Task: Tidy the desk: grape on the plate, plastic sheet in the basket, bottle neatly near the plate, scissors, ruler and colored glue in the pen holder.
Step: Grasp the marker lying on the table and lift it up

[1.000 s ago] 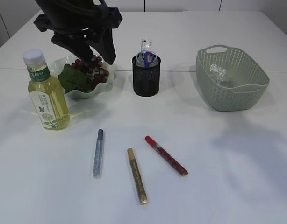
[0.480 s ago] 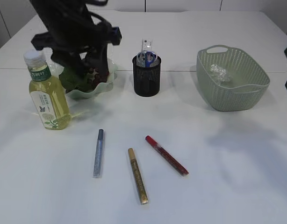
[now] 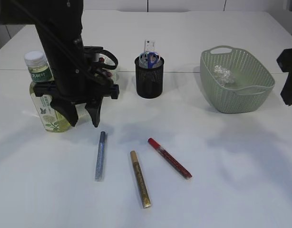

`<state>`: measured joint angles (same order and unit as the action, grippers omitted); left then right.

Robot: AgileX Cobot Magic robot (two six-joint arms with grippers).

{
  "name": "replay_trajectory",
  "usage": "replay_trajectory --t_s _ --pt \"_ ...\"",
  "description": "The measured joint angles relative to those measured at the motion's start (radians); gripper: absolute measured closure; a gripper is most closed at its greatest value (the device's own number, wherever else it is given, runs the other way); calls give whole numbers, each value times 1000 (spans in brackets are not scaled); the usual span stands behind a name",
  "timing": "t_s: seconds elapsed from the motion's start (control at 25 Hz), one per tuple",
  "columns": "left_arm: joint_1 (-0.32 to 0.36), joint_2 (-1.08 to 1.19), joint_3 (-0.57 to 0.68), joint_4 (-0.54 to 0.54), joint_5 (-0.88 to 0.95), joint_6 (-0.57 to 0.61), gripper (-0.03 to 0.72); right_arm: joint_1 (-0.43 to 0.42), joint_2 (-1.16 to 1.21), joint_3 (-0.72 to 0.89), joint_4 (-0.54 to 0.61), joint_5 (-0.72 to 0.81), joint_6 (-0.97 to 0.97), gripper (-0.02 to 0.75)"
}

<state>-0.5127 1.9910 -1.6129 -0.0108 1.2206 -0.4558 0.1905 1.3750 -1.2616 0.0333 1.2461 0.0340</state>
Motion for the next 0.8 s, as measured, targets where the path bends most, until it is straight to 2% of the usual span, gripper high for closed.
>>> replay_trajectory --t_s 0.24,0.48,0.8 --pt "-33 60 0 11 -55 -100 321 0 0 0 0 0 0 374" --pt "-100 104 0 98 -61 -211 321 0 0 0 2 0 0 374" --pt "-103 113 55 118 -80 -262 321 11 0 0 18 0 2 374"
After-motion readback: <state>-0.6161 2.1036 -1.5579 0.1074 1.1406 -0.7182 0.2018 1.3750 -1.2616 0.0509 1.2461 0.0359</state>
